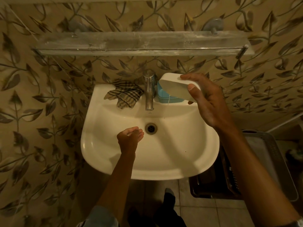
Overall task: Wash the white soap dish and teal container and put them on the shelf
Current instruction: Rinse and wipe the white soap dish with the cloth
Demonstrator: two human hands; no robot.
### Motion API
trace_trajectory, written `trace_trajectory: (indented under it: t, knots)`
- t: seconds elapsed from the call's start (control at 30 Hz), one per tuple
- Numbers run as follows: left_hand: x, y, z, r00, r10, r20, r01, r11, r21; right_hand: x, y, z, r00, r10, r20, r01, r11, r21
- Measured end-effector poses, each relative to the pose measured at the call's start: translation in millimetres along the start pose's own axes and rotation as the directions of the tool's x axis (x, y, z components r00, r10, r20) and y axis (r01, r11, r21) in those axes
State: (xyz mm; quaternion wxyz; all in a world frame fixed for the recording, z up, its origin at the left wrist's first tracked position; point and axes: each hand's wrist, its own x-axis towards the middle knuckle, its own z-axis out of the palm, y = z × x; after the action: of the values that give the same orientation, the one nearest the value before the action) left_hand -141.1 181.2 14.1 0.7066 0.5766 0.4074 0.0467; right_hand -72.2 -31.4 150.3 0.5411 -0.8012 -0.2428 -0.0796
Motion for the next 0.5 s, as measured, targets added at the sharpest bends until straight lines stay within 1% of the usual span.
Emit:
trace_trajectory:
  t: [0.2, 0.33, 0.4, 0.5]
  knots:
    - [0.8, -4.7, 1.2, 1.000, 0.002, 0.005, -0.002, 1.000, 0.005, 5.4, -5.1, -2.6, 0.998, -0.060, -0.008, 0.059, 0.997, -0.056]
    - [1.2, -8.0, 0.6, 1.000, 0.007, 0.005, -0.007, 1.000, 0.021, 2.0, 0.6, 3.2, 0.989, -0.133, -0.058, 0.130, 0.990, -0.050]
    - [1.9, -9.7, -0.1, 1.000, 0.007, 0.006, -0.008, 1.000, 0.024, -4.4, 12.5, 12.4, 0.995, -0.083, -0.057, 0.079, 0.995, -0.067]
    - [1.7, -10.6, -0.7, 1.000, 0.007, 0.009, -0.008, 1.000, 0.022, -16.2, 30.3, 28.8, 0.995, 0.088, 0.035, -0.083, 0.987, -0.138]
